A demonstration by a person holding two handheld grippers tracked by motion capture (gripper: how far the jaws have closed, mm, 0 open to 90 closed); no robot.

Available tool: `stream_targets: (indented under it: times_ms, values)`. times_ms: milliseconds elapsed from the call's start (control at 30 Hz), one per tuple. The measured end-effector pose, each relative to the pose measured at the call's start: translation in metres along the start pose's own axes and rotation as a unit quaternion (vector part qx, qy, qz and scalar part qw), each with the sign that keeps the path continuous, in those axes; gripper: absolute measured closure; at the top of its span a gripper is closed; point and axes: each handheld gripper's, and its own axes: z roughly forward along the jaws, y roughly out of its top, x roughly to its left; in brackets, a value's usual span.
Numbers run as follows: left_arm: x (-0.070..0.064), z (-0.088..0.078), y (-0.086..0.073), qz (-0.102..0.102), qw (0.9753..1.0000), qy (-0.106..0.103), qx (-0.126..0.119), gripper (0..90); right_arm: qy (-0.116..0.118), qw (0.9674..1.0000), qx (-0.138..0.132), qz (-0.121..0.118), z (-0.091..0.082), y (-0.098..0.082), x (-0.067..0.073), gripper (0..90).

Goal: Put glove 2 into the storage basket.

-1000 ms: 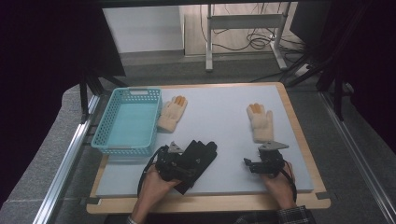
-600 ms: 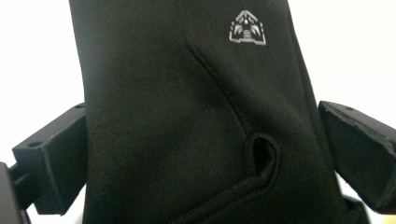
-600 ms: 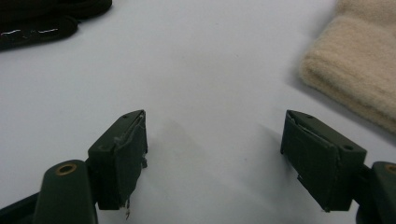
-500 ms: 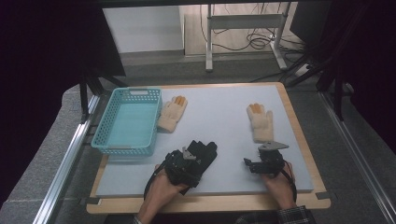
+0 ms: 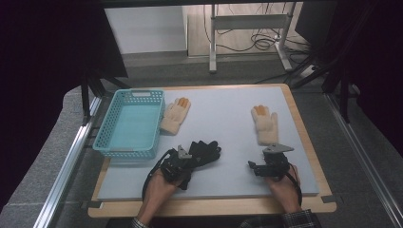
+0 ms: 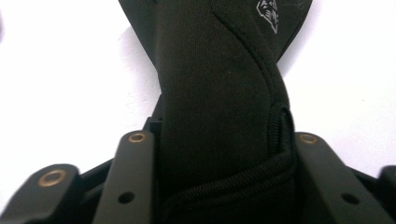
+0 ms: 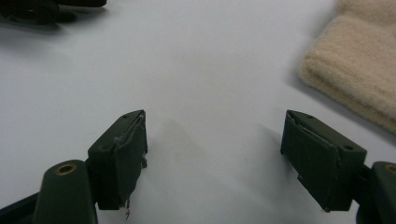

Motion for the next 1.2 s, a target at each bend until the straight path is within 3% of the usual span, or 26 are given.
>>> stream_targets:
  times_ms: [67, 300, 767, 1200]
  values:
    - [0.003, -0.001, 0.001, -0.007, 0.9999, -0.008, -0.003, 62.4, 0.0, 1.0, 0.0, 0.0, 0.0, 0.0, 0.0, 22.3]
    - [0.011, -0.009, 0.011, -0.017, 0.9998, -0.007, -0.012, 62.1, -0.001, 1.0, 0.0, 0.0, 0.0, 0.0, 0.0, 22.1]
    - [0.032, -0.036, 0.039, -0.031, 0.9988, 0.022, -0.031, 61.1, -0.003, 1.0, 0.001, -0.001, 0.0, 0.0, 0.0, 20.9]
    - [0.068, -0.063, 0.052, -0.056, 0.9967, 0.046, -0.035, 60.9, -0.005, 1.0, 0.001, 0.001, 0.0, 0.0, 0.0, 20.2]
